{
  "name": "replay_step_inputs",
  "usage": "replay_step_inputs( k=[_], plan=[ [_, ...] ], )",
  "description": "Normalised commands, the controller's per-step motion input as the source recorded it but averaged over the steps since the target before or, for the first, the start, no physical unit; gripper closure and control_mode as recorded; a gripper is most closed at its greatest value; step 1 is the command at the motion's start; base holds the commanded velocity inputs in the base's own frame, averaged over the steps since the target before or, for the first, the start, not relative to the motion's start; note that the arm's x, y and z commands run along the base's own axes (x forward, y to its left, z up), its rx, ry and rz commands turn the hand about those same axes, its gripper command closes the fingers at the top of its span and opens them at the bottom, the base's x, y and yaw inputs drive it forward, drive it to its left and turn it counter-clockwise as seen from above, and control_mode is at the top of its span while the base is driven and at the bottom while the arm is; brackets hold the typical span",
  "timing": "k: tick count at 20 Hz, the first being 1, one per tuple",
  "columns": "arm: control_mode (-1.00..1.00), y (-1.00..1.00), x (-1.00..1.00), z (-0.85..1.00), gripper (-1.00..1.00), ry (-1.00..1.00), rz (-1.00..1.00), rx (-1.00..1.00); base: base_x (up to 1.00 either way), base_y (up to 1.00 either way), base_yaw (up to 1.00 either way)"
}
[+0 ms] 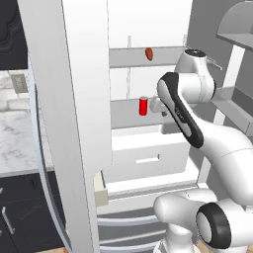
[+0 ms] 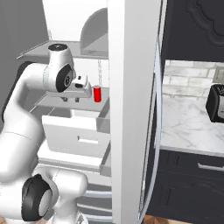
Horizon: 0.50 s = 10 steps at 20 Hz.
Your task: Place the mayonnaise and ketchup from the counter to the top shelf of the fridge. If the existing items in the fridge are on the top shelf, move them to other shelves.
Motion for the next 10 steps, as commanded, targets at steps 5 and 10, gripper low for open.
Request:
replay_step_inputs(
  k=[5,10],
  plan=[
    [-1.00,0.00,-0.11,0.05,-1.00,-0.10,0.00,0.00,0.00,0.00,0.00],
    [-1.00,0.00,-0.13,0.37,-1.00,-0.34,0.00,0.00,0.00,0.00,0.00]
  ],
)
